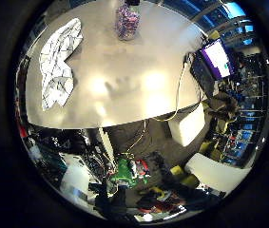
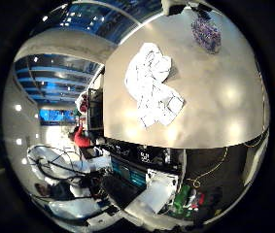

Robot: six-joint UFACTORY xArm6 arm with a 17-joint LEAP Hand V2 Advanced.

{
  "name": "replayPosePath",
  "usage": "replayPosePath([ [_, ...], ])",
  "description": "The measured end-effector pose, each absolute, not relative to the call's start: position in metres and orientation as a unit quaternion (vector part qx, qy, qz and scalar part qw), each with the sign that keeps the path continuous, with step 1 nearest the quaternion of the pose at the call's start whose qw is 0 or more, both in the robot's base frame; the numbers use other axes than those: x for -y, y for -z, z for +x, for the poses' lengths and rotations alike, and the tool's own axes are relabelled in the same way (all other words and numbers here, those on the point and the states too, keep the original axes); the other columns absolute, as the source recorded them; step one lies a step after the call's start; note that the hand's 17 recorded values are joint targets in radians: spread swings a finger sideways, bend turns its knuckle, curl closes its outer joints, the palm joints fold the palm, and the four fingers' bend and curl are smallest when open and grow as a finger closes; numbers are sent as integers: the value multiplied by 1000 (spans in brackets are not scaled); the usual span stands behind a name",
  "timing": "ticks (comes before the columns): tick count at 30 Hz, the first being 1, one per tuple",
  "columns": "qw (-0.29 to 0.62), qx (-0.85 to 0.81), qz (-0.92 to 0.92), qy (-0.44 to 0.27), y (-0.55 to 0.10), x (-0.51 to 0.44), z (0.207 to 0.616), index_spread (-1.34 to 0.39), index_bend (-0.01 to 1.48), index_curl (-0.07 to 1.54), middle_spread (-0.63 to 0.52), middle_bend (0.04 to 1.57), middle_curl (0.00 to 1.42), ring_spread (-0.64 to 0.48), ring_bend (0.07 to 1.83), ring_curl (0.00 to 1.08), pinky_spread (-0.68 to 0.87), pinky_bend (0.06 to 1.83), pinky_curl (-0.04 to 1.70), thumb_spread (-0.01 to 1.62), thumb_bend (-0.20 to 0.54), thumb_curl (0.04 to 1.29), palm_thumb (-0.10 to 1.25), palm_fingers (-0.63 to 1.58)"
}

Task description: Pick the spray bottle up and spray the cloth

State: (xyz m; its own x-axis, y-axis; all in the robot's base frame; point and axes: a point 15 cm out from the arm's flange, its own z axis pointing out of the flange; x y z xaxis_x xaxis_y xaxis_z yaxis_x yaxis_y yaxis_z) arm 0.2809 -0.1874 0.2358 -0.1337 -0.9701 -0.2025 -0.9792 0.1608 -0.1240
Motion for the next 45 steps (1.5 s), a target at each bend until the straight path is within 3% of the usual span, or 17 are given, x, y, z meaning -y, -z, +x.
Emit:
replayPosePath([
  [25,309,-829,-466,-25,-232,276,287,-261,154,278,84,193,305,173,249,276,398,374,322,988,-27,274,312,78],
  [45,492,-805,-327,-57,-186,334,342,-205,149,259,99,196,319,168,308,283,381,424,324,1010,-26,279,367,54],
])
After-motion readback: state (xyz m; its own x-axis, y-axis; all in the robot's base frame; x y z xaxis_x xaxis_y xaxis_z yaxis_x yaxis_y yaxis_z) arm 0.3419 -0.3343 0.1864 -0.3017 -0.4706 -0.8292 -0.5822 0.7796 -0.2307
